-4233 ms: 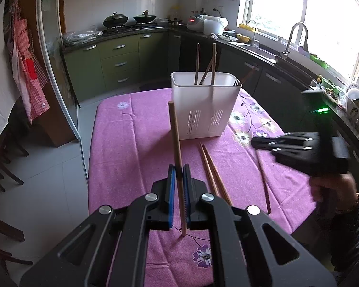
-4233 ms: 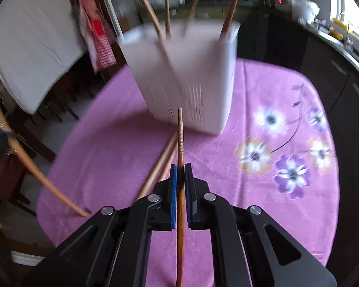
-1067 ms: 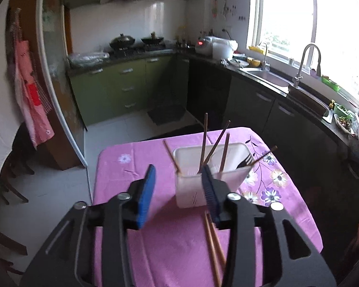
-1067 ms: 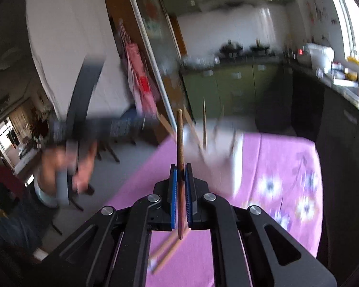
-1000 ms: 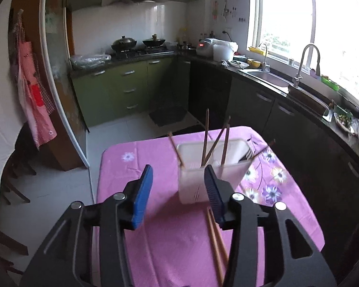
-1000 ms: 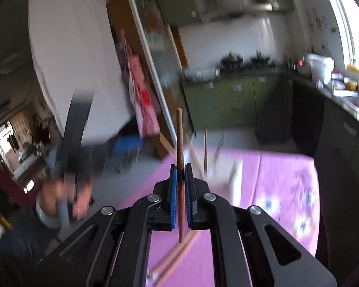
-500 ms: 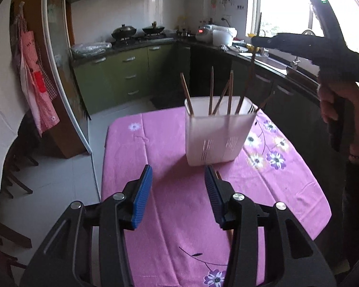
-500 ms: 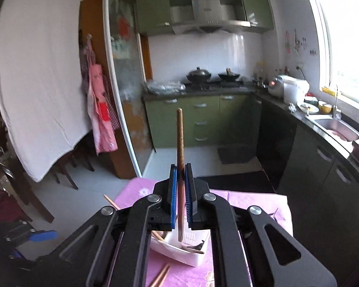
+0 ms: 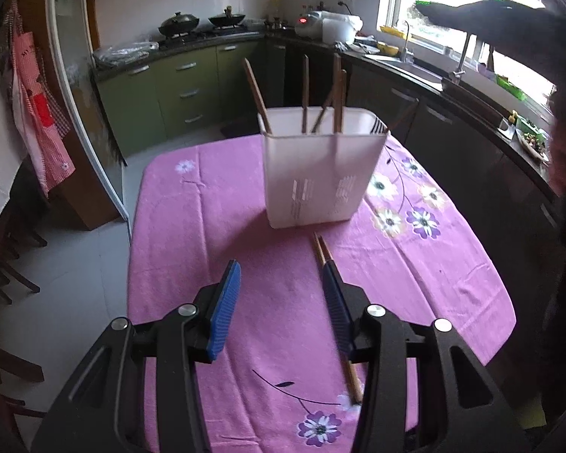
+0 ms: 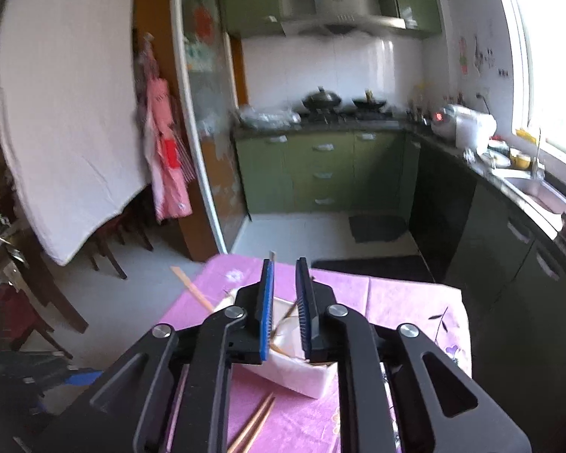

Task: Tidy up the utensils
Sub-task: 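Lower the chopstick into the holder and open the right tool, then grasp a wooden chopstick with the left tool while the right tool reaches the last one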

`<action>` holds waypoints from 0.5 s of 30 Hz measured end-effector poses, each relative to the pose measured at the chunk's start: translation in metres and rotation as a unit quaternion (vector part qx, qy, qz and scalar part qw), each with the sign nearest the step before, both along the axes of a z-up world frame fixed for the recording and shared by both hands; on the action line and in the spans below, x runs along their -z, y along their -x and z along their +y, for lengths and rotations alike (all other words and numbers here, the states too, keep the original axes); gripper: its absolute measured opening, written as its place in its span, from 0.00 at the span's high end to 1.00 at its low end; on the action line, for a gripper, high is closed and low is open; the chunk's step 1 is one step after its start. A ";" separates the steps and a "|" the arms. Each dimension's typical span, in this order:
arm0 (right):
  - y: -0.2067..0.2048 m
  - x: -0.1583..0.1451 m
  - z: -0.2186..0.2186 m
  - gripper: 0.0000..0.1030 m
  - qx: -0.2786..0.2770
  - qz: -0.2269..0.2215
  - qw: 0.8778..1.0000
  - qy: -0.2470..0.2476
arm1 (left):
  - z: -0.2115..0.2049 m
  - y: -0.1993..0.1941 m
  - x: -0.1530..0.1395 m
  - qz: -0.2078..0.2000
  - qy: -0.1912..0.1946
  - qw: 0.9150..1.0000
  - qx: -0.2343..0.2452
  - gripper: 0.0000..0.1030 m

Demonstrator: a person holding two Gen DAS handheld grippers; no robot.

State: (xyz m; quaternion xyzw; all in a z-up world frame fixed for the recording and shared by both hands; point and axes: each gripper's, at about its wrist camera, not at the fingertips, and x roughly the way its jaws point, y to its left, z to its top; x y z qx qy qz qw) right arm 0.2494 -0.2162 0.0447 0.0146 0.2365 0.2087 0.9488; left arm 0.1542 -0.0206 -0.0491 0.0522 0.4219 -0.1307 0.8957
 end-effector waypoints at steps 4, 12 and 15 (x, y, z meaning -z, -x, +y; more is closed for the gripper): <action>0.058 0.004 -0.023 0.77 -0.016 -0.008 1.000 -0.002 | -0.015 -0.007 0.021 0.038 0.003 0.999 0.007 0.58; 0.087 0.119 -0.054 0.74 0.006 0.127 0.991 0.038 | -0.046 -0.036 0.079 0.115 -0.017 0.993 0.008 0.58; 0.080 0.154 -0.064 0.74 0.016 0.169 0.985 0.033 | -0.055 -0.048 0.094 0.136 -0.027 0.990 0.003 0.59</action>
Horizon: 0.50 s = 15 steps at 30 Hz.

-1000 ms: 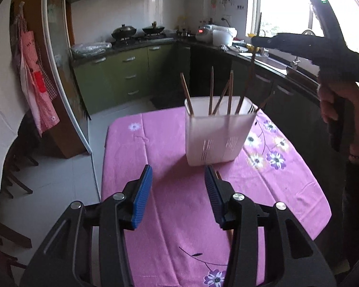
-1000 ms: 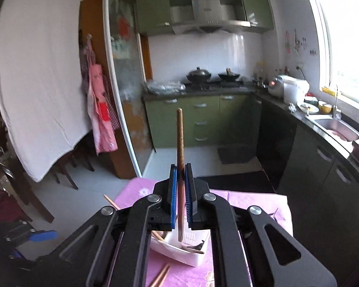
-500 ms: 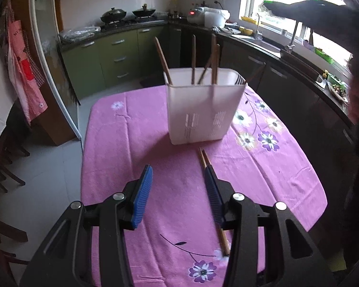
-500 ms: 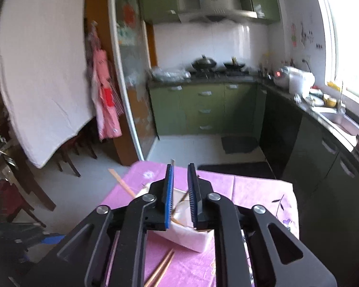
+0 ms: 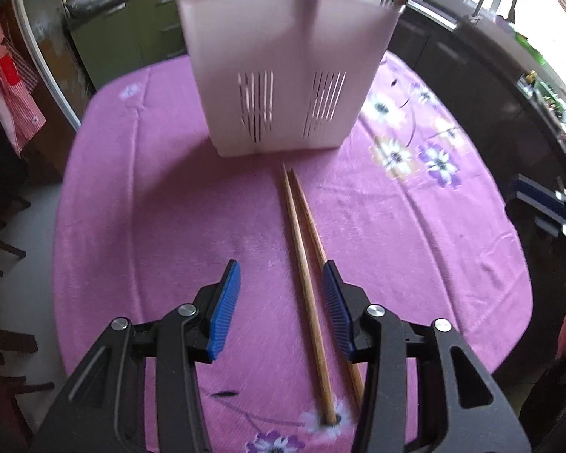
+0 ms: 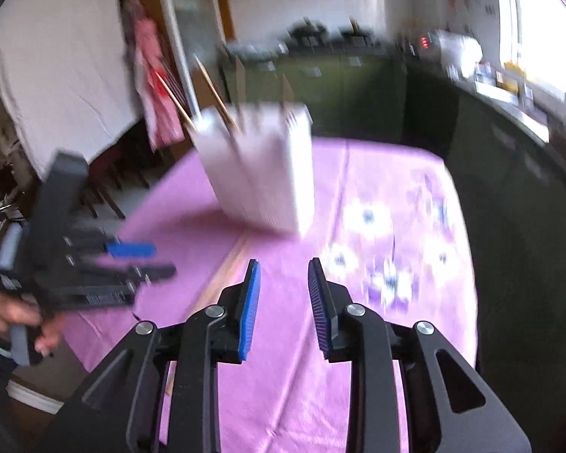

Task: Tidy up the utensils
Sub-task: 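Grasp a wooden chopstick with the left tool while the right tool reaches the last one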

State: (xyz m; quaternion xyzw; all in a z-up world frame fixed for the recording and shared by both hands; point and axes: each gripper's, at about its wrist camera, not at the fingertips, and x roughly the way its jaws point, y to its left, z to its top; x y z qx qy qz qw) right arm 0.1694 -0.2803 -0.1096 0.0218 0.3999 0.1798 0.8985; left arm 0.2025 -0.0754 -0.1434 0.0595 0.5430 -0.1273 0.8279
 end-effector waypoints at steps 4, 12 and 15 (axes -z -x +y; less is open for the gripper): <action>-0.006 0.026 -0.007 0.74 0.009 0.028 1.000 -0.006 | -0.012 -0.016 0.017 0.022 -0.017 1.000 -0.005 0.64; -0.012 0.030 -0.010 0.74 0.002 0.039 0.999 -0.017 | -0.023 -0.034 0.036 0.049 -0.034 0.998 -0.009 0.75; -0.015 0.029 -0.009 0.74 -0.002 0.042 0.999 -0.023 | -0.027 -0.038 0.041 0.055 -0.041 0.998 -0.009 0.77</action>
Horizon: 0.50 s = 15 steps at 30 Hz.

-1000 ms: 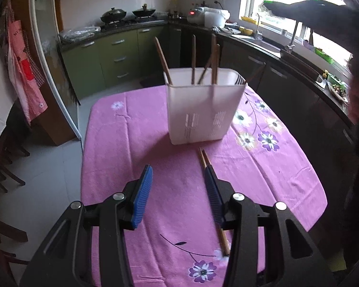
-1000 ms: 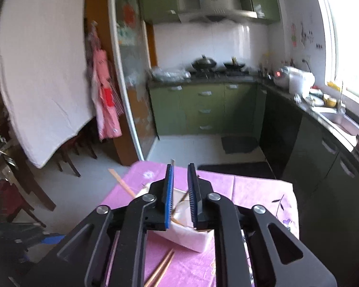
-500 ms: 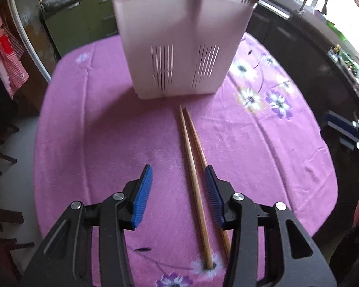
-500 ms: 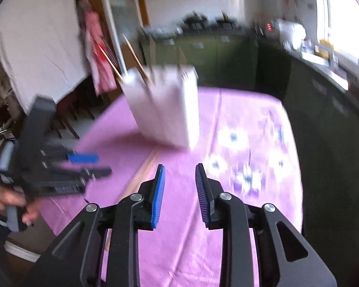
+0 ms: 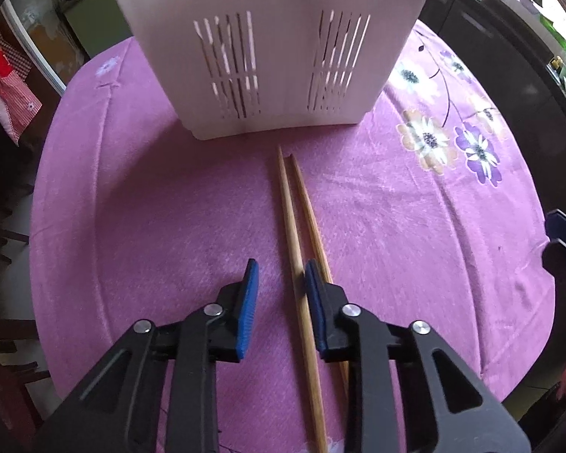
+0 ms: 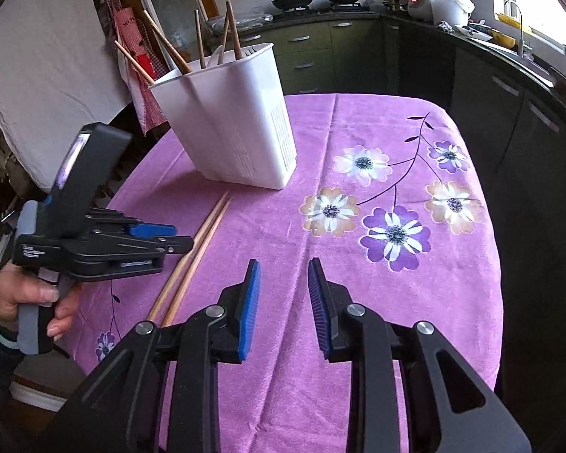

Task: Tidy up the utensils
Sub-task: 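Grasp a wooden chopstick with the left tool while the right tool reaches the last one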

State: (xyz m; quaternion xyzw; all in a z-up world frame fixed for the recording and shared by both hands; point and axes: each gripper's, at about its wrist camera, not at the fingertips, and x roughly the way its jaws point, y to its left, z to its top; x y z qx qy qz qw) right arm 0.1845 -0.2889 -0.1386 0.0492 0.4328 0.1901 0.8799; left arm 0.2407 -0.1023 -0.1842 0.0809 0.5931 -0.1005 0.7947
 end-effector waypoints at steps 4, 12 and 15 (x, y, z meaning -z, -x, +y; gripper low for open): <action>-0.002 -0.002 0.001 0.74 -0.003 0.000 1.000 -0.002 | -0.006 -0.007 0.003 0.002 -0.005 1.000 -0.001 0.77; -0.002 -0.002 0.004 0.70 -0.006 0.001 1.000 -0.001 | -0.010 -0.020 0.004 0.002 -0.004 1.000 -0.008 0.87; -0.002 -0.001 0.005 0.70 -0.008 0.003 1.000 0.000 | -0.003 -0.019 0.003 0.004 0.000 1.000 -0.011 0.92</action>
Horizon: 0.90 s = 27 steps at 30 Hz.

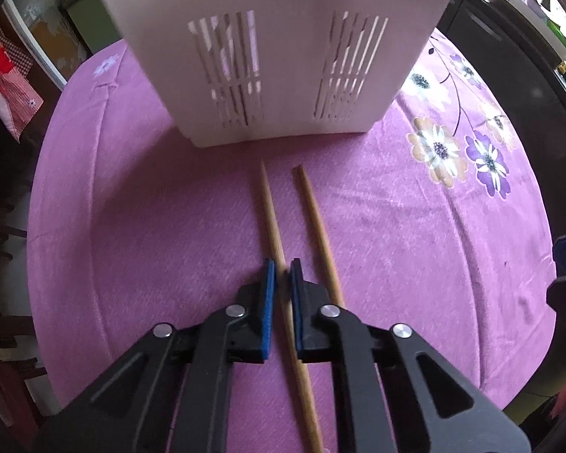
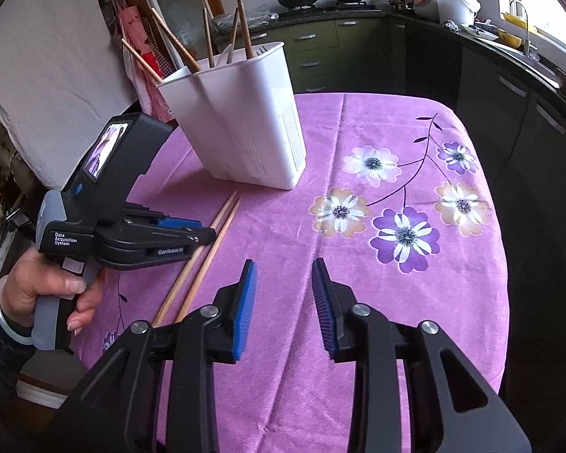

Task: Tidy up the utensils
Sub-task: 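Grasp a wooden chopstick with the left tool while the right tool reaches the last one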

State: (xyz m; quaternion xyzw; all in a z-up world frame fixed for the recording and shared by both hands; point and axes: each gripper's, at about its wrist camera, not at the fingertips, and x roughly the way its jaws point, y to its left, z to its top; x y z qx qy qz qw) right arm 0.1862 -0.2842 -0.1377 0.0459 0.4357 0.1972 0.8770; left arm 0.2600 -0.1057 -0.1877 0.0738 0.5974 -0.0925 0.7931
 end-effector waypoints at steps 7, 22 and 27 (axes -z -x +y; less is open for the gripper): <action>0.001 -0.001 -0.001 0.70 0.002 0.001 1.000 0.001 | 0.038 0.013 -0.022 -0.034 0.025 0.999 -0.019 0.94; 0.003 -0.004 0.010 0.70 -0.005 0.001 1.000 0.006 | 0.074 0.101 -0.133 -0.187 0.050 0.981 -0.019 0.94; 0.001 0.000 0.017 0.70 -0.007 0.007 1.000 0.013 | 0.083 0.120 -0.140 -0.202 0.060 0.977 -0.017 0.94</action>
